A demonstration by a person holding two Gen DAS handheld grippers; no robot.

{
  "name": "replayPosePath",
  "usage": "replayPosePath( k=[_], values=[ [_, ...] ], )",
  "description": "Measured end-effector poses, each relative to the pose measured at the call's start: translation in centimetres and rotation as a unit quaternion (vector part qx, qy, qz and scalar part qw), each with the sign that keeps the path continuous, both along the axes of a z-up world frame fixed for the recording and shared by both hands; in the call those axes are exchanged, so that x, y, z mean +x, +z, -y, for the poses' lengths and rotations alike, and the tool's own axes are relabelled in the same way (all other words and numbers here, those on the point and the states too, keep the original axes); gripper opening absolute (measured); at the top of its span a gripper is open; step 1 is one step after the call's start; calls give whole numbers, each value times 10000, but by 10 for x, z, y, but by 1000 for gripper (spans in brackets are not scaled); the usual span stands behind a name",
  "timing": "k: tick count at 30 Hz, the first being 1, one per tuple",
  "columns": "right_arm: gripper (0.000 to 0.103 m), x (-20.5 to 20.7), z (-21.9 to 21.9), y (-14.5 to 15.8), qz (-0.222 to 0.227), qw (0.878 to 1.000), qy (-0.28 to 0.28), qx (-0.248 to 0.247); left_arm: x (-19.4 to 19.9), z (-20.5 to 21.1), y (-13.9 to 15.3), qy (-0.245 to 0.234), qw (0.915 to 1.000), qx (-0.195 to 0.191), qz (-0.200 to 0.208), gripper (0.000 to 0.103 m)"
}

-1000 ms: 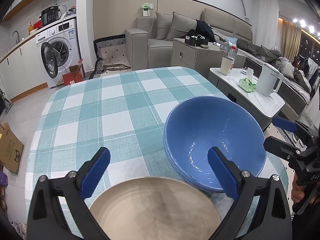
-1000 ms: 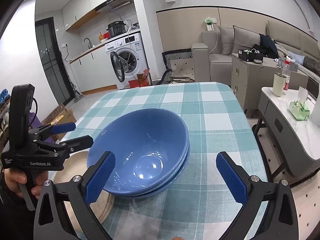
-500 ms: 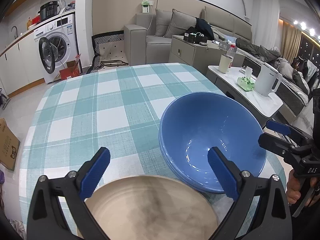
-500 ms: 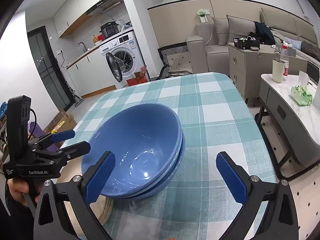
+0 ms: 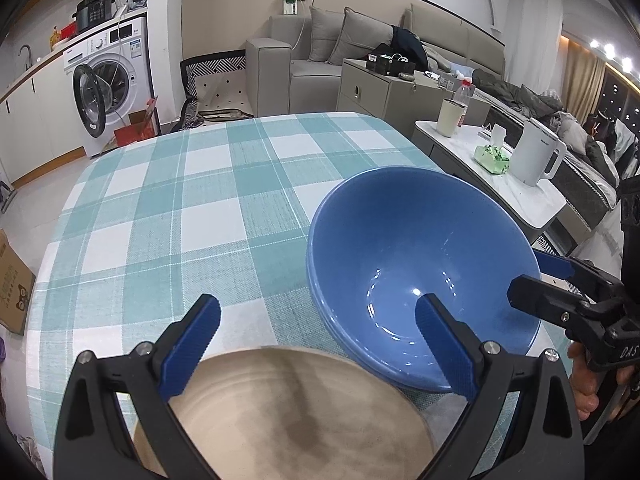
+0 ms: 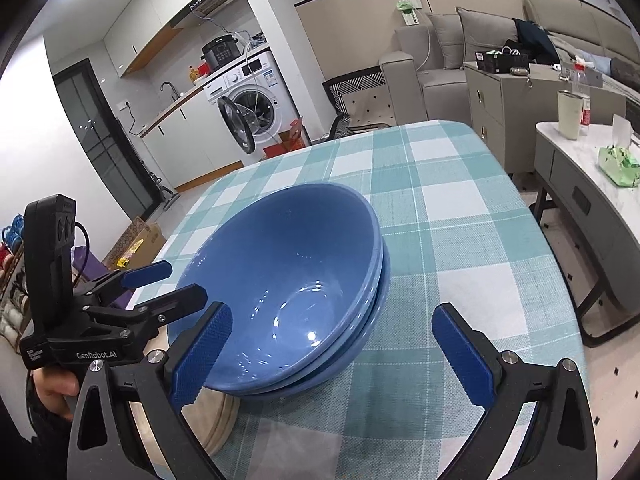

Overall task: Organize plates and bowls
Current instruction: 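Close the left tool on a blue bowl rim while the right tool grips the stacked bowls' rim, then lift and carry the blue bowls over the cream plate stack with both tools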

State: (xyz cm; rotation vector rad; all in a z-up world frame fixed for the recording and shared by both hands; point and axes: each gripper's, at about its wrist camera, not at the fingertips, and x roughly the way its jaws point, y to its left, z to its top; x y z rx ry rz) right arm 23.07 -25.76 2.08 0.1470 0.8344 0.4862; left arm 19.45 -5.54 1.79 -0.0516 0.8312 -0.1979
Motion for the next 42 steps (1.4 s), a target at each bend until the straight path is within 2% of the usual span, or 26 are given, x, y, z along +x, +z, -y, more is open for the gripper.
replayPosePath(
  k=[2, 6, 10, 17, 19, 20, 21, 23, 25, 28, 42],
  values=[
    [101, 1, 0, -2, -31, 10000, 16, 66, 1, 0, 0, -7, 10000, -39, -14, 99],
    [90, 3, 1, -5, -95, 9998, 0, 175, 1, 0, -1, -85, 9999, -144, -11, 98],
    [84, 3, -1, -7, -135, 9997, 9, 206, 0, 4, -1, -183, 9996, -202, -5, 97],
    [79, 7, 1, -10, -222, 9993, -4, 308, 0, 9, -3, -265, 9994, -203, -32, 85],
    [77, 7, 1, -11, -222, 9992, -7, 318, -1, 11, -3, -293, 9994, -181, -32, 85],
    [76, 7, 1, -11, -226, 9992, -7, 318, -1, 12, -4, -315, 9994, -171, -36, 83],
    [76, 6, 1, -10, -226, 9992, -5, 315, -1, 13, -4, -346, 9992, -179, -47, 74],
    [75, 6, 1, -10, -224, 9992, -7, 319, 0, 14, -5, -410, 9989, -205, -132, 66],
    [72, 6, 0, -11, -246, 9992, -9, 323, 0, 16, -7, -423, 9988, -185, -144, 64],
    [65, 6, 0, -13, -316, 9989, -5, 338, 1, 18, -10, -498, 9983, -215, -193, 53],
    [60, 6, -3, -14, -280, 9993, -27, 248, 2, 18, -11, -421, 9988, -155, -218, 48]
  ],
)
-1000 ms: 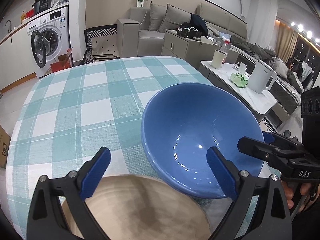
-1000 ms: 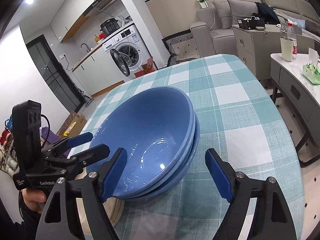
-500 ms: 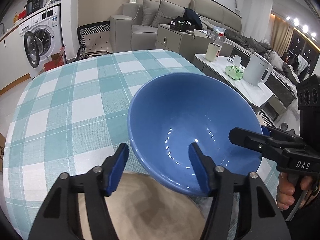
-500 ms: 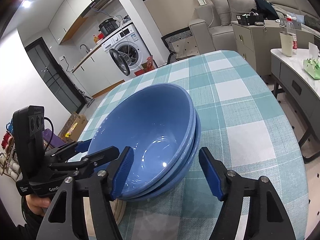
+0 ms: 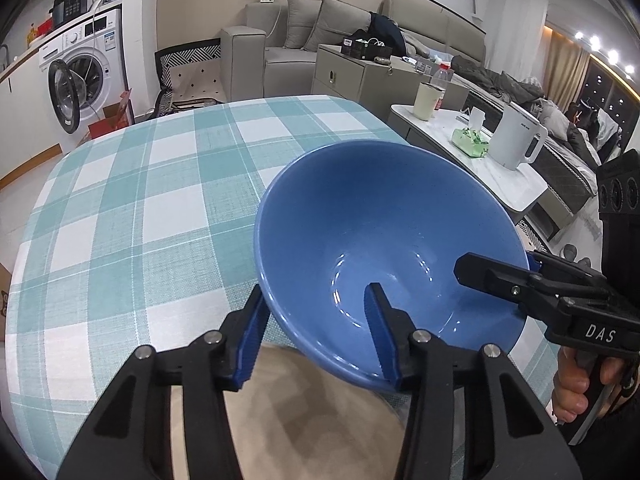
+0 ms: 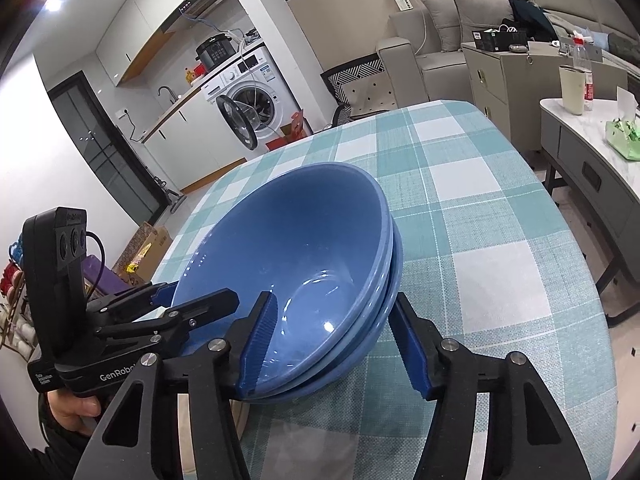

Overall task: Organize plates and bowls
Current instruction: 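Lift and carry the blue bowls over the cream plate stack with both tools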

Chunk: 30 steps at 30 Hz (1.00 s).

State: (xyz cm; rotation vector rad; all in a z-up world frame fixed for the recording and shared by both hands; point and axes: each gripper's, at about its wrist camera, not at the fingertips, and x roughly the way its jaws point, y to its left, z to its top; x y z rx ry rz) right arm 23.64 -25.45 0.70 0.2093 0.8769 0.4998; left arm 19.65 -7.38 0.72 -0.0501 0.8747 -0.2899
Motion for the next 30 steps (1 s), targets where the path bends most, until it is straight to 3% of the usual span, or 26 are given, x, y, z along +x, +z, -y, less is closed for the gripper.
replayPosePath(
  k=[30],
  values=[
    [58, -3, 3, 10, 151, 9998, -60, -94, -3, 6, 11, 59, 9997, 206, 72, 45]
  ],
)
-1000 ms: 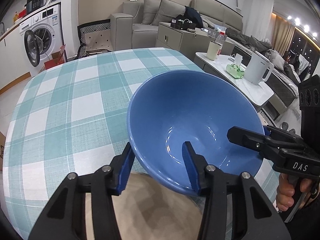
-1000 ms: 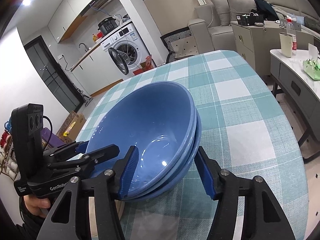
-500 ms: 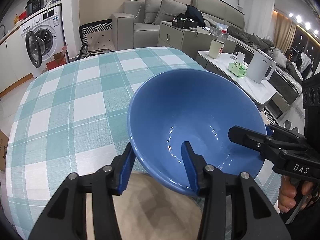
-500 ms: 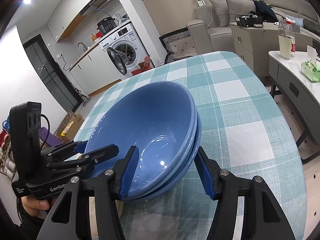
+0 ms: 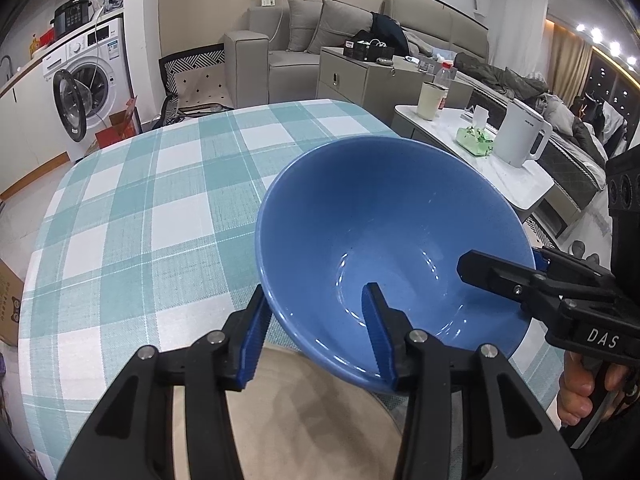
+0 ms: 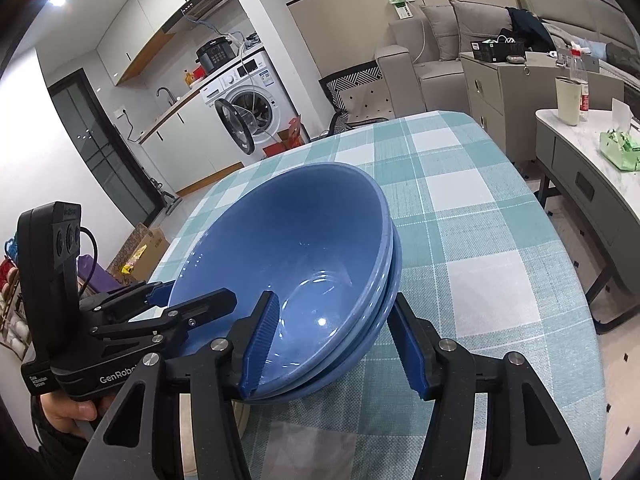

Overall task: Organize plates and bowls
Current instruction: 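Lift and carry the blue bowls over the cream plate stack with both tools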

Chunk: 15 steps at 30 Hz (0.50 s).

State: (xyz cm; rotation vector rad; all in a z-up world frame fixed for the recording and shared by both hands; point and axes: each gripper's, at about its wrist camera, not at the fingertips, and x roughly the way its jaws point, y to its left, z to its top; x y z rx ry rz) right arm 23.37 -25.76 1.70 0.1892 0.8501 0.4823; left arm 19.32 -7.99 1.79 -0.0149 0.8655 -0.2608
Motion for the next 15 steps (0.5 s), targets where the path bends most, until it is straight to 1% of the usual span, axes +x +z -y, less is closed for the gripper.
replayPosePath(
  k=[15],
  values=[
    [58, -12, 4, 23, 266, 9996, 20, 103, -14, 3, 27, 32, 9997, 51, 238, 45]
  ],
)
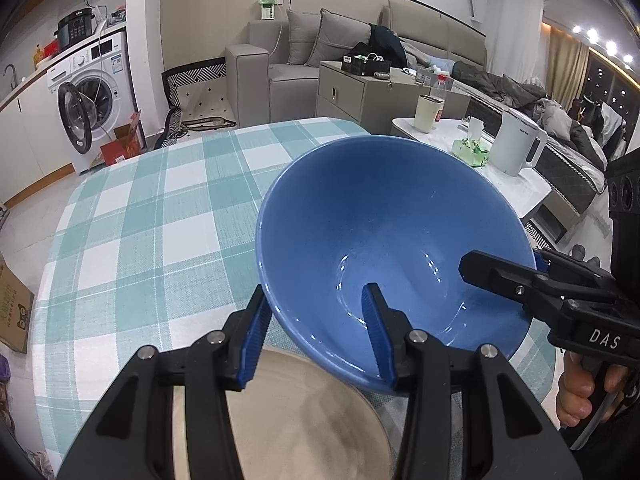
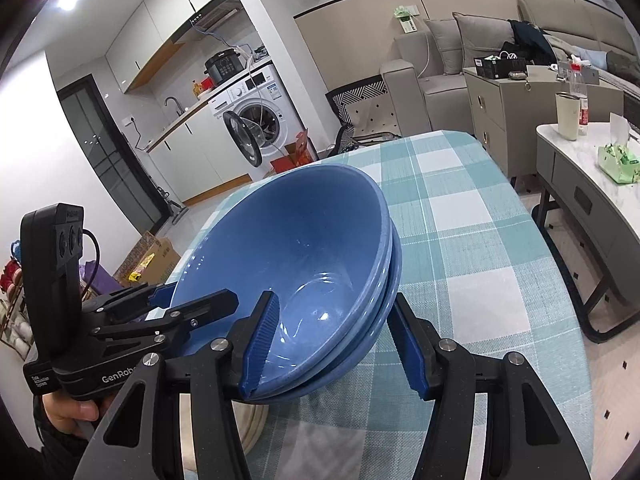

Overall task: Organize plates and bowls
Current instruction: 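Lift and carry the blue bowls over the cream plate stack with both tools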

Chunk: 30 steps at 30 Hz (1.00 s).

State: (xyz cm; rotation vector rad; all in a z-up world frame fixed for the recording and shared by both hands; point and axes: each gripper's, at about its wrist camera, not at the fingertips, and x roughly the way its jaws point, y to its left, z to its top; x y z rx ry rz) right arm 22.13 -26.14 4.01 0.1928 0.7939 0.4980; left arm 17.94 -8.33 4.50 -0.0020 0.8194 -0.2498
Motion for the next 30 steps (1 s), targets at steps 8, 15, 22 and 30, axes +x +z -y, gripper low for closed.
replayPosePath(
  k=[8, 15, 22, 30],
  values=[
    [58, -10, 0, 12, 64, 9999, 87, 128, -11, -2, 16, 35, 9999, 46, 112, 45],
    [58, -20, -7, 22, 132, 9996, 213, 92, -24, -8, 25, 86, 9998, 72, 187, 45],
    [58, -25, -16, 25, 84, 9992, 373, 153, -36, -18, 28, 173, 9996, 76, 222, 45],
    [58, -40, -33, 33, 150, 9980, 599, 165, -54, -34, 28, 299, 9992, 114, 248, 45]
  ],
)
